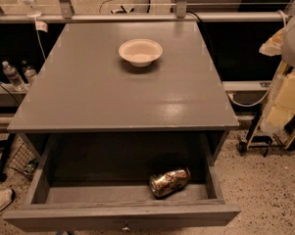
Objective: Pick orange can from top drawer and place on counter
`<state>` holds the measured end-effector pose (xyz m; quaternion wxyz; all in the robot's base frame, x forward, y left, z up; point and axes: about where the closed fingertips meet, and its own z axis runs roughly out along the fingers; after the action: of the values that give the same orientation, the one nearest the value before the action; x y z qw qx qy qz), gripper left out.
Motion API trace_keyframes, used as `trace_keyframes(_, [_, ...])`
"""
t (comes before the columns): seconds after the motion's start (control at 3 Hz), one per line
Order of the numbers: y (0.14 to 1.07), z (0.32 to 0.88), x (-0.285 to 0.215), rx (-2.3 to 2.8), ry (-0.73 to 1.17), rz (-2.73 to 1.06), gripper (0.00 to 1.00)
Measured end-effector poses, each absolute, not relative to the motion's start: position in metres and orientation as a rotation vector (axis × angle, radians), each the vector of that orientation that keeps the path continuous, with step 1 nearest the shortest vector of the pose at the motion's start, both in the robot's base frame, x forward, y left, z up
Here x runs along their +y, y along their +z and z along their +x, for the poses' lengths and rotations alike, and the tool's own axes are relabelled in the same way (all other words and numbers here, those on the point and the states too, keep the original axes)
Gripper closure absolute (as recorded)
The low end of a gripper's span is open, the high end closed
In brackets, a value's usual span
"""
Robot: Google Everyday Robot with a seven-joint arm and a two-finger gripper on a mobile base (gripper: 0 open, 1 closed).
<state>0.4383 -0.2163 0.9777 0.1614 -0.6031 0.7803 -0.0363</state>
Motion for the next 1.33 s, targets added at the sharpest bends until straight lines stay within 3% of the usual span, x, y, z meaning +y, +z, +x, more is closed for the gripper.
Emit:
trace_keyframes(1.0, [0.986, 0.408, -0.199, 2.1, -0.16, -1.769, 0.0])
trace_keyframes(1.33, [0.93, 0.385, -0.17, 2.049, -0.124, -1.858, 0.0])
